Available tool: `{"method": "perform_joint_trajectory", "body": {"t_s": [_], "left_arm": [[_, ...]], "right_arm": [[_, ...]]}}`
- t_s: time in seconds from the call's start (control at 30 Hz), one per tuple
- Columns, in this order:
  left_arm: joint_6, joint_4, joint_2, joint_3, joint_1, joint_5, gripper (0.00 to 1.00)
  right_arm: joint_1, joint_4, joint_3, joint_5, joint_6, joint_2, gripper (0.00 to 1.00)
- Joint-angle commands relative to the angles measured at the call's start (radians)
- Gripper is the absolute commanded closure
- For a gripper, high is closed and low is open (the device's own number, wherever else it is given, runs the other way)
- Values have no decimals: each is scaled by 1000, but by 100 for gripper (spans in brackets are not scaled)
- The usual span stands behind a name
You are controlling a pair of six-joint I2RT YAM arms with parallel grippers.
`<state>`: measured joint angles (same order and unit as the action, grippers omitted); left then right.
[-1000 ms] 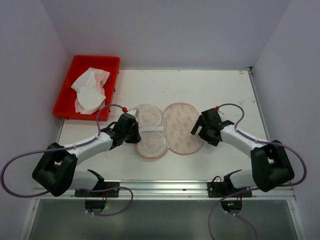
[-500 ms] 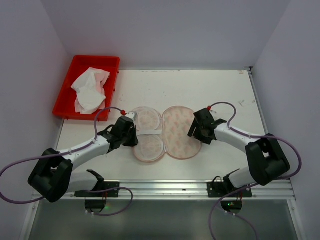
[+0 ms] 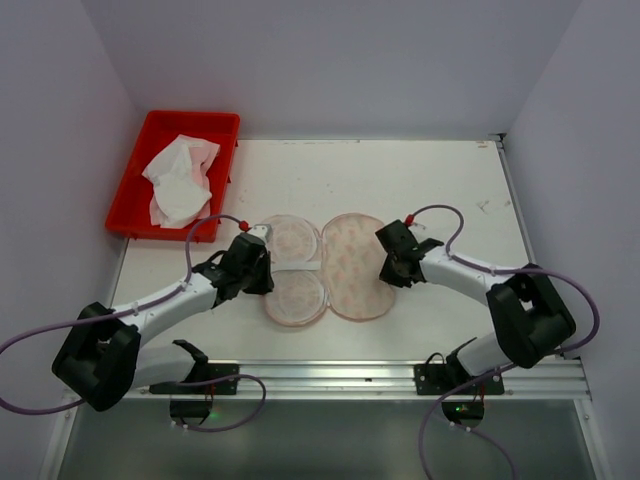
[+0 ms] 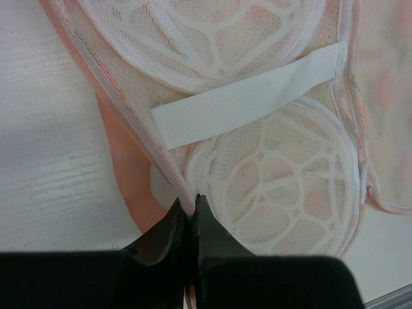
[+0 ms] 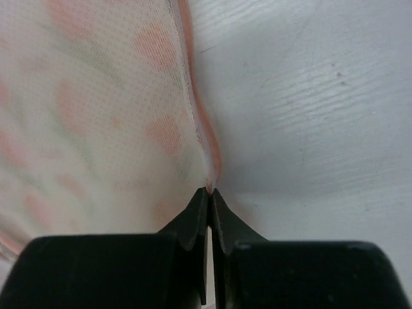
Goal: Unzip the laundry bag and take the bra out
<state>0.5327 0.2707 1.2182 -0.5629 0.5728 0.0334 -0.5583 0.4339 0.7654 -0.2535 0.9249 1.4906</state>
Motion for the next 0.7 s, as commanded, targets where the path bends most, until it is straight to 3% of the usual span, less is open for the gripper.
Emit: {"method": "perform_joint_trajectory", "body": {"t_s": [0.0, 0.13, 0.33, 0.5, 0.67], "left_arm": [[-2, -11, 21, -20, 7, -28, 100], [65, -50, 64, -70, 62, -40, 100], [202, -243, 158, -83, 173, -76, 100], [266, -359, 245, -82, 225, -64, 100], [338, -471, 325, -54, 248, -84, 100]], "right_arm": [[-6, 80, 20, -84, -29, -134, 100], [-12, 80, 38, -35, -141, -306, 100], [-43, 23, 86, 167, -224, -464, 100], [-106, -185, 42, 391, -187, -458, 99], [-173, -332, 6, 450, -127, -340, 98]]}}
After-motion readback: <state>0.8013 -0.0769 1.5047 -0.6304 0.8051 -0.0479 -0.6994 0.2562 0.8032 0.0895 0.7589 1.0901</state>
